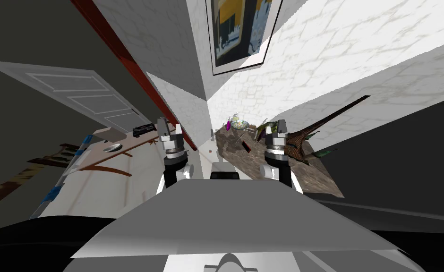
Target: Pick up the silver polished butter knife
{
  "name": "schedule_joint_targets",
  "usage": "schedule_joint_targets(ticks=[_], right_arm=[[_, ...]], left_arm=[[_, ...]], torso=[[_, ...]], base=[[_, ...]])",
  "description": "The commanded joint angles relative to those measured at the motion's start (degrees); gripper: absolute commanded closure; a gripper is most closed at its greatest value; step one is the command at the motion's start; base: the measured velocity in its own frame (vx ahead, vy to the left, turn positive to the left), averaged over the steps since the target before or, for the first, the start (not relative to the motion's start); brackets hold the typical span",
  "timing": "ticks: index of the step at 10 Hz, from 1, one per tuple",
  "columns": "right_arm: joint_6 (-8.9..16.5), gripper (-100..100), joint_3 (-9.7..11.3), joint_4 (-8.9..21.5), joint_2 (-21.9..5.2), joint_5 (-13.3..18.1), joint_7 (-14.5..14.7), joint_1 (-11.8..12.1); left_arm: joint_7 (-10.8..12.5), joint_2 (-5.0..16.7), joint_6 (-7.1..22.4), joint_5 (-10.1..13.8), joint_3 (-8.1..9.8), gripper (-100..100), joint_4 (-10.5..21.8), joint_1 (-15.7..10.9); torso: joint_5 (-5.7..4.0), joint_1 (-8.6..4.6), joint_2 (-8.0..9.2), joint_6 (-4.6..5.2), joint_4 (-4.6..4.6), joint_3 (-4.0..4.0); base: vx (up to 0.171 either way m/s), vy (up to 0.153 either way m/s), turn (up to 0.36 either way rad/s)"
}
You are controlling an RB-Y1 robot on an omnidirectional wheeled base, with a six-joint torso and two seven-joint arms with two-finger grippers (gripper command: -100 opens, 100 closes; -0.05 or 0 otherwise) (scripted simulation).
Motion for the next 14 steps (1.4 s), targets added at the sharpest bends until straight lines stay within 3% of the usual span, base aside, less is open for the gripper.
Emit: schedule_joint_targets(ticks=[1, 7, 13, 14], right_arm=[[1.27, -100, -0.47, 0.34, -1.86, 0.12, -0.08, 0.19], [8.68, -100, -3.39, 1.84, -8.80, 1.18, -0.88, 1.37], [20.27, -100, -7.81, 4.47, -17.81, 2.49, -1.87, 3.28], [21.07, -100, -7.81, 4.47, -17.81, 2.49, -1.87, 3.28]], left_arm=[[0.00, 0.00, 0.00, 0.00, 0.00, 0, 0.00, 0.00], [0.00, 0.00, 0.00, 0.00, 0.00, 0, 0.00, 0.00], [0.00, 0.00, 0.00, 0.00, 0.00, 0, 0.00, 0.00], [0.00, 0.00, 0.00, 0.00, 0.00, 0, 0.00, 0.00]], torso=[[0.00, 0.00, 0.00, 0.00, 0.00, 0.00], [0.02, 0.08, -0.13, -0.01, -0.03, -0.08], [0.04, 0.16, -0.21, 0.00, -0.05, -0.12], [0.04, 0.19, -0.23, -0.02, -0.05, -0.14]], base=[[0.010, 0.013, 0.047], [0.030, 0.026, 0.074], [0.052, 0.045, 0.116], [0.051, 0.035, 0.046]])
